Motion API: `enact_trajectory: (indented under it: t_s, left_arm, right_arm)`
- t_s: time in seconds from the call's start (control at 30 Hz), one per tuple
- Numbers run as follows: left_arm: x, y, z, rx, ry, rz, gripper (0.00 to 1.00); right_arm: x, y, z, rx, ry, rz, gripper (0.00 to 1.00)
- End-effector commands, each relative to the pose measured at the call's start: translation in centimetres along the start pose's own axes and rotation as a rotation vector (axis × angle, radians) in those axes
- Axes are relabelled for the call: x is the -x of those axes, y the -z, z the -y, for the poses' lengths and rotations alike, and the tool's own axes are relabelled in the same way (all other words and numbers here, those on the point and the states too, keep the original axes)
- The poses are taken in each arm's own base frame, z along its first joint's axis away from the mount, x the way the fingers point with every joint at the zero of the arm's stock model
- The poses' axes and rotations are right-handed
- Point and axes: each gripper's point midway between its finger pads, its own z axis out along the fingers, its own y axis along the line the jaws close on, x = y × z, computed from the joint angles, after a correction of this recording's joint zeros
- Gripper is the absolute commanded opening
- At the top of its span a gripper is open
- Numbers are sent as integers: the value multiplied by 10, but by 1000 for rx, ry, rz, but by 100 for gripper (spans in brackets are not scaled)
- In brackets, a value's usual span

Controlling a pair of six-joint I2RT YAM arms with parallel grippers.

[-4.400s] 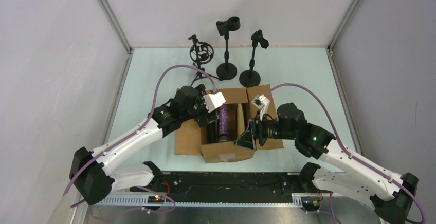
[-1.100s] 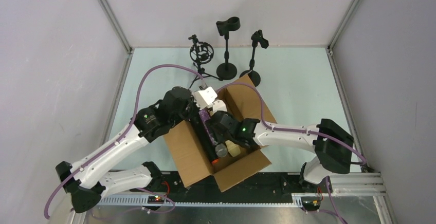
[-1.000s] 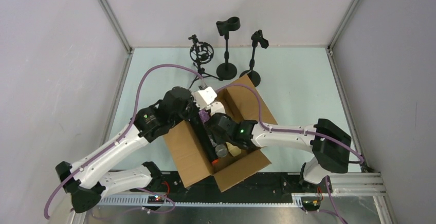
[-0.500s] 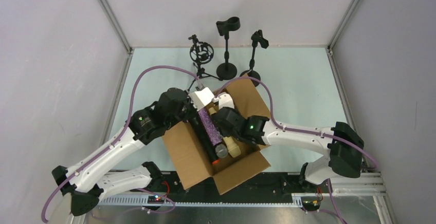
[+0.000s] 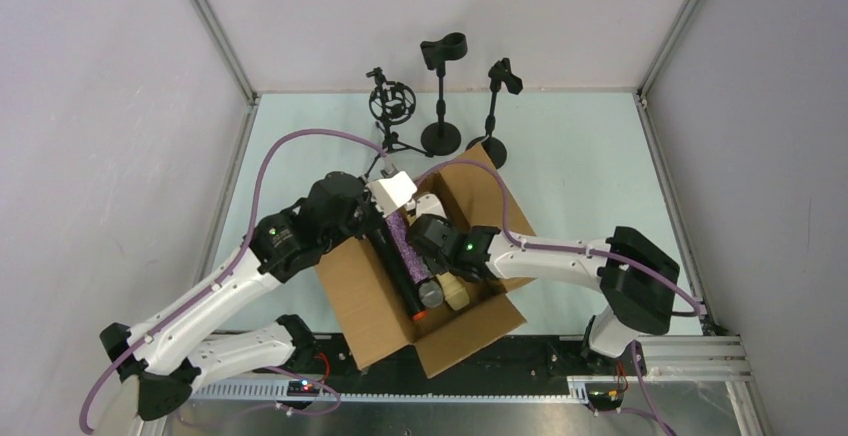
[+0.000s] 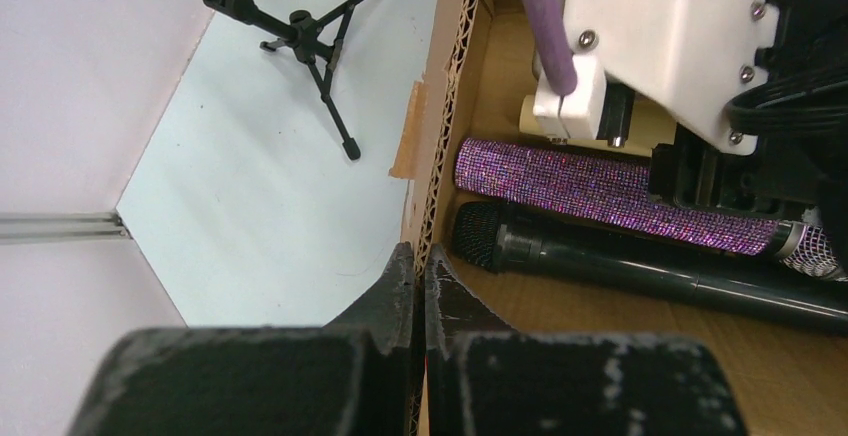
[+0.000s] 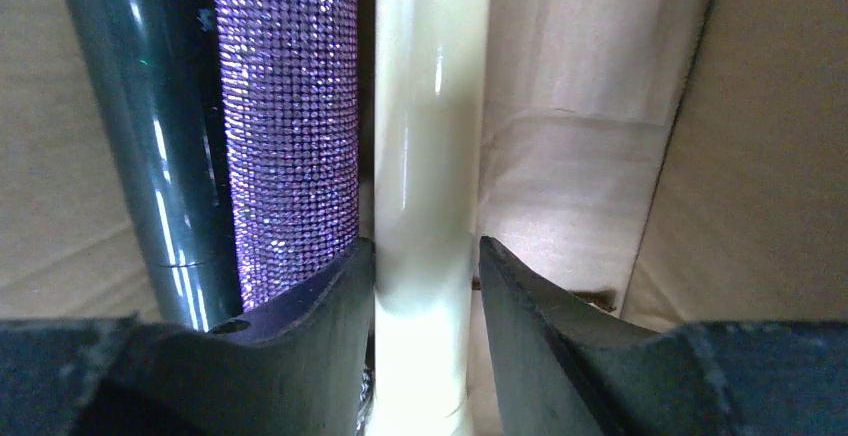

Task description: Attach the microphones to the stand

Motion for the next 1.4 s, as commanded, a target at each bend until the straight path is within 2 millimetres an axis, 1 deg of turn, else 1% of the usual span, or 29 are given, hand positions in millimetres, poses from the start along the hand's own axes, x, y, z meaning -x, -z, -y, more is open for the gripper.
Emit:
enact_trajectory:
  t_s: [0.0, 0.13, 0.2, 0.27, 0.3, 0.33, 0.37, 0.4, 0.47, 0.57, 0.63, 0.67, 0.7, 0.73, 0.77, 0.8, 0.83, 0.87, 0.9, 0.97, 1.0, 1.07, 1.1, 1.13, 1.17, 1.2, 1.3, 1.33, 1.37]
  left_arm:
    - [32, 18, 4, -51, 25, 133, 0]
    - [27, 24, 0, -27, 1, 132, 0]
    - [23, 27, -3, -9, -13, 134, 0]
    - [15, 29, -4, 4, -32, 127, 0]
    - [9, 29, -4, 10, -43, 120, 0]
    - [2, 27, -3, 18, -52, 102, 0]
    - [0, 28, -4, 26, -66, 99, 0]
    - [-7, 25, -3, 31, -77, 81, 0]
    - [-16, 25, -4, 41, -107, 64, 0]
    - [-28, 23, -6, 60, -141, 39, 0]
    - [-37, 22, -9, 75, -143, 15, 0]
    - [-42, 21, -12, 87, -137, 0, 0]
    - [-44, 21, -14, 92, -130, -5, 0]
    - [-51, 21, -16, 99, -112, -23, 0]
    - [-53, 22, -15, 92, -108, -21, 0]
    - [-60, 21, -16, 94, -112, -38, 0]
    - [-62, 22, -16, 96, -116, -35, 0]
    - [-65, 22, -16, 97, -119, -40, 0]
    - [-65, 23, -16, 100, -117, -34, 0]
    - [-64, 24, -18, 108, -103, -34, 0]
    - [-64, 25, -18, 109, -101, -36, 0]
    - [-65, 28, -23, 128, -102, -39, 0]
    - [-66, 30, -27, 144, -99, -42, 0]
    - [-66, 34, -30, 157, -101, -36, 0]
    - [-68, 36, -34, 169, -94, -39, 0]
    - [-69, 39, -36, 171, -105, -35, 0]
    - [-76, 46, -44, 190, -136, -49, 0]
    - [-76, 47, -46, 192, -142, -43, 0]
    - [-75, 50, -52, 208, -140, -45, 0]
  right_arm:
    - [-1, -10, -5, 7, -8, -15, 46]
    - [-11, -18, -5, 11, -13, -54, 38]
    - [-14, -20, -7, 19, -16, -66, 29]
    - [-8, -13, -10, 46, -28, -55, 7]
    - [-4, -9, -11, 55, -36, -45, 4]
    - [8, 1, -12, 70, -50, -14, 0]
    - [12, 8, -12, 71, -53, -4, 0]
    - [29, 22, -12, 83, -69, 41, 0]
    - [52, 48, -10, 100, -86, 100, 0]
    - [77, 86, -5, 125, -105, 165, 0]
    - [91, 112, 4, 135, -127, 205, 0]
    - [93, 127, 11, 136, -134, 214, 0]
    - [100, 136, 18, 137, -154, 232, 0]
    - [99, 149, 28, 131, -163, 234, 0]
    - [103, 155, 39, 119, -190, 243, 0]
    - [101, 166, 50, 111, -203, 244, 0]
    - [104, 175, 66, 99, -243, 261, 0]
    - [97, 178, 78, 75, -251, 243, 0]
    - [97, 183, 95, 44, -280, 253, 0]
    - [85, 183, 121, -23, -305, 227, 0]
    - [77, 182, 130, -49, -310, 201, 0]
    - [64, 176, 160, -120, -364, 159, 0]
    - [54, 171, 164, -128, -372, 133, 0]
    - [49, 168, 175, -150, -399, 117, 0]
    - [37, 162, 174, -131, -409, 84, 0]
    - [28, 155, 181, -146, -434, 61, 0]
    - [9, 139, 182, -127, -464, -2, 0]
    - [-2, 132, 183, -132, -470, -33, 0]
    - [-5, 126, 180, -115, -474, -49, 0]
